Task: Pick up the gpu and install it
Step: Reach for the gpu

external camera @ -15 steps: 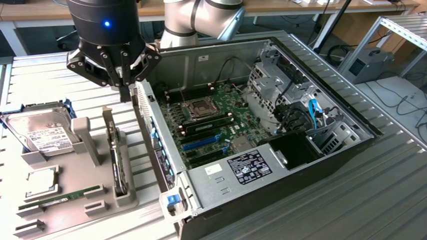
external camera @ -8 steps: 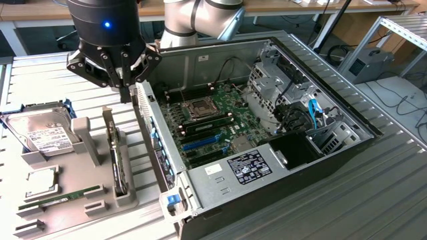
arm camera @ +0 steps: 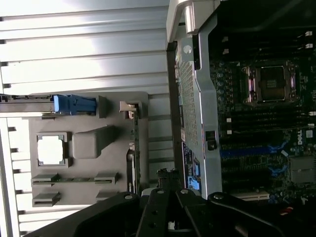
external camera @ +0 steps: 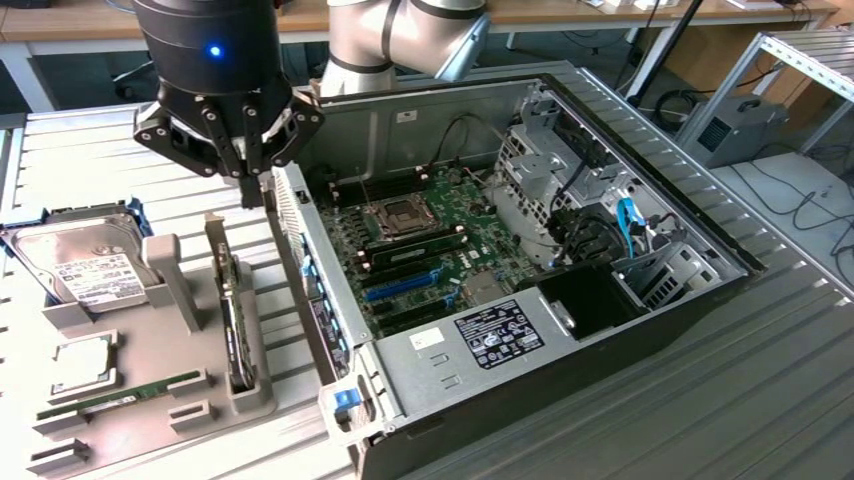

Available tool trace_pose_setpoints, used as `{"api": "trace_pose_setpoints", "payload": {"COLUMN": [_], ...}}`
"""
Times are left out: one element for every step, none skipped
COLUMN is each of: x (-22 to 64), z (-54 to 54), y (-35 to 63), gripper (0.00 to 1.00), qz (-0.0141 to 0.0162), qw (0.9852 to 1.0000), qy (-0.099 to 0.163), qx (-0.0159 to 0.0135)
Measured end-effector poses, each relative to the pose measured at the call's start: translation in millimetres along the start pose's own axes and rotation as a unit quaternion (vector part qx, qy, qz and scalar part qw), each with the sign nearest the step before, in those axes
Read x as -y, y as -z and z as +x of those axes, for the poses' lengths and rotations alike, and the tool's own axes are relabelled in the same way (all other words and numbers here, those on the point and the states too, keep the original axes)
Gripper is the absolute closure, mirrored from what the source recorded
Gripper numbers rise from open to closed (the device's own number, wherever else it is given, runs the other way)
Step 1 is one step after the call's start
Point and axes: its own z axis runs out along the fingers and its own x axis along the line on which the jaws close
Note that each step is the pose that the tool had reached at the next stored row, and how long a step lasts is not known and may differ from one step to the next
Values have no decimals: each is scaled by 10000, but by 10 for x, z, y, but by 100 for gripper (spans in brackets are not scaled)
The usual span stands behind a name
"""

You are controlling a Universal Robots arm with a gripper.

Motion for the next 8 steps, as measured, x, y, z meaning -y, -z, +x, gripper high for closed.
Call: {"api": "trace_pose_setpoints", "payload": {"x": [3,6,9,11,14,17,19,23], "z": [0,-1,-1,-1,-1,-1,-2,-2], "y": [0,0,0,0,0,0,0,0], "gripper": [89,89,89,89,89,89,89,89], "qz": [1,3,5,6,8,9,10,12], "qw": [10000,10000,10000,10000,10000,10000,10000,10000], "qy": [0,0,0,0,0,1,1,1], "qx": [0,0,0,0,0,1,1,1]}}
